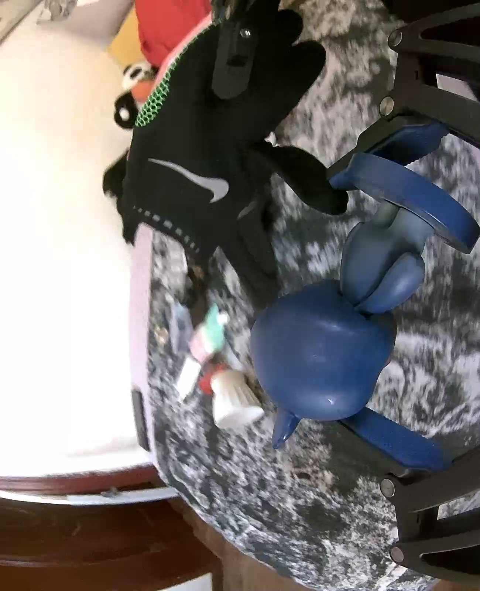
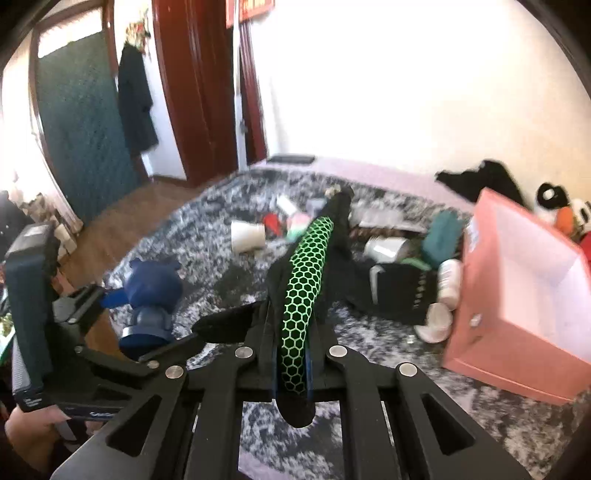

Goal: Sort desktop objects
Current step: 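Carry the blue figure and black glove into the pink box and release both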

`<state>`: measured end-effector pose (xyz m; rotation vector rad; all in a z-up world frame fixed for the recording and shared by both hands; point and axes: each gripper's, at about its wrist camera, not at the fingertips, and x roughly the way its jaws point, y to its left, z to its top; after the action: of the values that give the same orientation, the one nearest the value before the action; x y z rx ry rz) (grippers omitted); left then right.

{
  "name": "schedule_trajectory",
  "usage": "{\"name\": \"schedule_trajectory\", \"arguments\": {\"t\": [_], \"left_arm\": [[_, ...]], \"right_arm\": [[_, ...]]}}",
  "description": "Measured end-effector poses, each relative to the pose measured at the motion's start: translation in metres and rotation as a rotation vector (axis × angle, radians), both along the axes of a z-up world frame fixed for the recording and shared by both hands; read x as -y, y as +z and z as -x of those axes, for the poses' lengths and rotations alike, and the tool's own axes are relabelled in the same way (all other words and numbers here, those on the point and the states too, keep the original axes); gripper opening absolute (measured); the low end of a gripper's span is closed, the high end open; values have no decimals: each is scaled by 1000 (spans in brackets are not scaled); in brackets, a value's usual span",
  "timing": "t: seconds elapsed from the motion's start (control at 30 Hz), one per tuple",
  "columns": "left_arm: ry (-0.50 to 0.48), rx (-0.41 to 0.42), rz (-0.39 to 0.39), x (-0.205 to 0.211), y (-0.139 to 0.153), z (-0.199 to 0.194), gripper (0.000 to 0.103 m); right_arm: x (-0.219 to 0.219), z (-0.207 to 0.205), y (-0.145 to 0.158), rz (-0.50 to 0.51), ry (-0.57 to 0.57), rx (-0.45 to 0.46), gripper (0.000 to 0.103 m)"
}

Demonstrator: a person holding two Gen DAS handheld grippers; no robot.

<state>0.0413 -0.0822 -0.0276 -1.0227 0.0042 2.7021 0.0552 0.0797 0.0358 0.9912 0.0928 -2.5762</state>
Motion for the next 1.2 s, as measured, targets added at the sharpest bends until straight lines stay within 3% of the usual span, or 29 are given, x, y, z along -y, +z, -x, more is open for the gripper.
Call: {"name": "schedule_trajectory", "arguments": {"t": [0.3,0.5,0.7,0.9,0.97,1.03,1.07,1.2], "left_arm": [[-164,-111,-4,-77,57,-20,97],[-290,-173,-13,-145,91,-7,97],[-422,-213,-16,-230,117,37,97],[-520,-174,-19,-306,104,99,97],[-526,-138,-51,-316,95,119,98],[-494,-125,-80,-313,91,132,98],[-472,-122,-94,-309,91,137,101],[-388,-97,-115,-275,86,151,102]], "right_arm": [[-87,-67,65,-24,-167,-164,10],[-164,-87,104,-95,-318,-261,10],[-230,-58,122,-131,-395,-277,10],[-294,4,114,-120,-486,-245,11],[-310,29,103,-158,-528,-223,22],[-326,50,91,-163,-579,-193,78],[-332,56,88,-131,-593,-197,85],[-343,68,77,-63,-603,-184,86]]}}
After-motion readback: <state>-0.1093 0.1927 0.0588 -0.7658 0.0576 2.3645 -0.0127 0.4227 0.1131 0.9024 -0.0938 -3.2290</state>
